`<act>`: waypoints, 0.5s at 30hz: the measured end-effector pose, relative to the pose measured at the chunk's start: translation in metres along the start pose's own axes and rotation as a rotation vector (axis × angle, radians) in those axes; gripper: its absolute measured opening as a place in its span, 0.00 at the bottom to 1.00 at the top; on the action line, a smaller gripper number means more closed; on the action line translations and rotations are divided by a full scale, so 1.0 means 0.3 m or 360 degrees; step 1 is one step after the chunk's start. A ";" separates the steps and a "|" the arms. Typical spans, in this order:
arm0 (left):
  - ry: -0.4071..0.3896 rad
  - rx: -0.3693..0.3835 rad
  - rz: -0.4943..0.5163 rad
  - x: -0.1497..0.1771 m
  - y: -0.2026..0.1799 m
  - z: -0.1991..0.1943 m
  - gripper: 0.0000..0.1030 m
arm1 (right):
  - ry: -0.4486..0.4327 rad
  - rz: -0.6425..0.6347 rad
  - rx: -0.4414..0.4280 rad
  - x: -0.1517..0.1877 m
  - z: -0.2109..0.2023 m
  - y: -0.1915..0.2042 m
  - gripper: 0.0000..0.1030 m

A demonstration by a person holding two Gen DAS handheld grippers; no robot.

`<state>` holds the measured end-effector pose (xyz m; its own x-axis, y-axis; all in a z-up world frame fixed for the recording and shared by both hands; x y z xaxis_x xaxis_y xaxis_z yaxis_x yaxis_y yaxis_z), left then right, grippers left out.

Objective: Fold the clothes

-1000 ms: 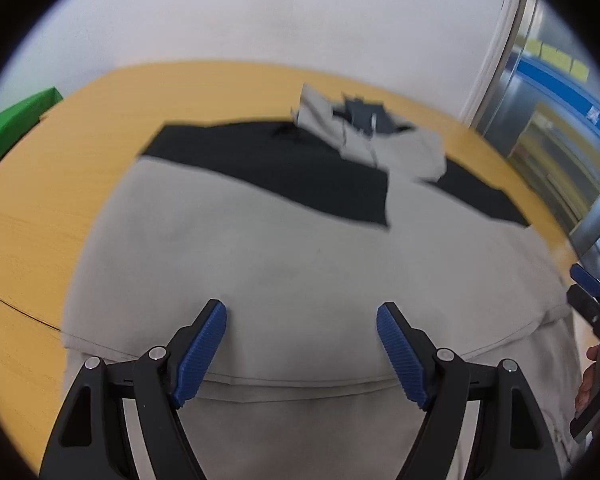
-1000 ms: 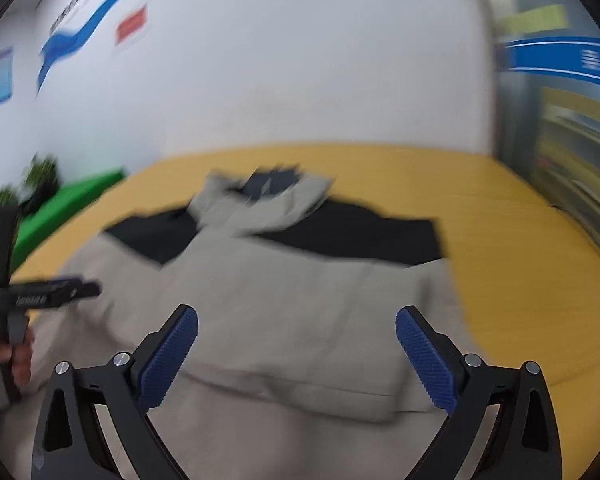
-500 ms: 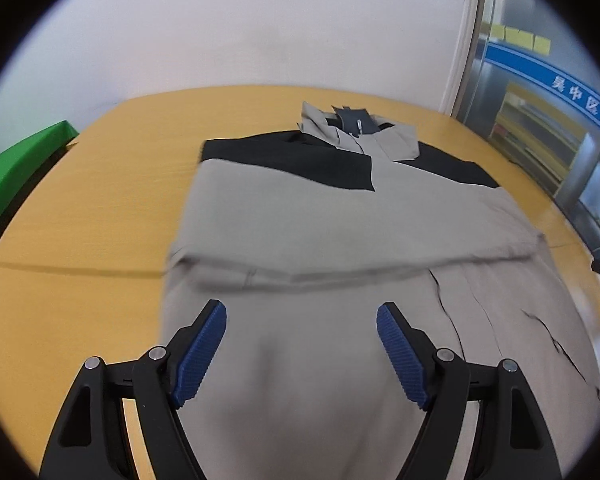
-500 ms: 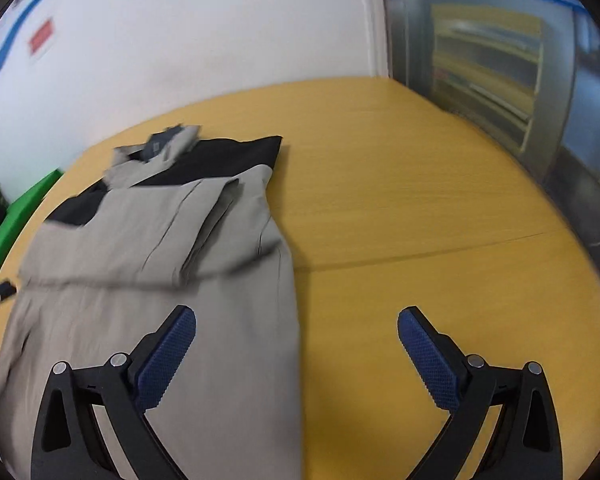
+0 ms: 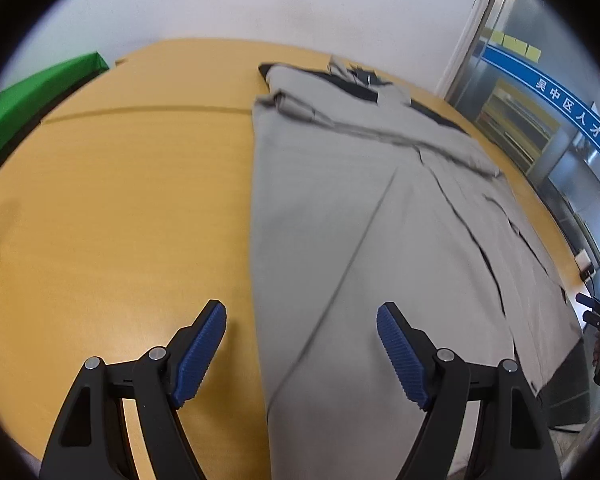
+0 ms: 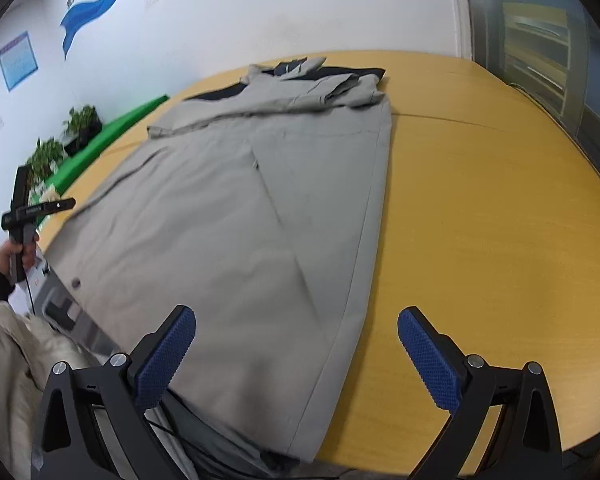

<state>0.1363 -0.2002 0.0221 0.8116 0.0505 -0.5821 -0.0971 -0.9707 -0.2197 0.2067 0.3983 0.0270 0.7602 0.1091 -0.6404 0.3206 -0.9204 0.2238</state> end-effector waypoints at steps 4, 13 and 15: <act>0.0010 0.0069 0.0025 0.051 -0.020 0.001 0.76 | 0.0044 -0.0001 -0.0044 0.027 0.025 0.008 0.99; 0.0037 0.0278 -0.0020 0.139 -0.028 -0.048 0.76 | 0.0064 -0.0009 -0.0064 0.064 0.049 0.042 1.00; 0.0047 0.0305 -0.0016 0.157 -0.037 -0.055 0.74 | 0.0076 -0.0029 -0.0036 0.067 0.053 0.056 1.00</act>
<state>0.1851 -0.1908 0.0102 0.8294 0.0501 -0.5565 -0.1948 -0.9076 -0.3720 0.2183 0.3791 0.0062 0.7800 0.1439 -0.6091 0.3468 -0.9095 0.2292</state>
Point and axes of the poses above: each gripper's, at about its wrist camera, not at the fingertips, and z roughly the way its jaws point, y to its left, x to its underside, the point moved 1 cm from there along z, roughly the way its jaws point, and after that the axes turned 2 degrees about -x, right-handed, at the moved point
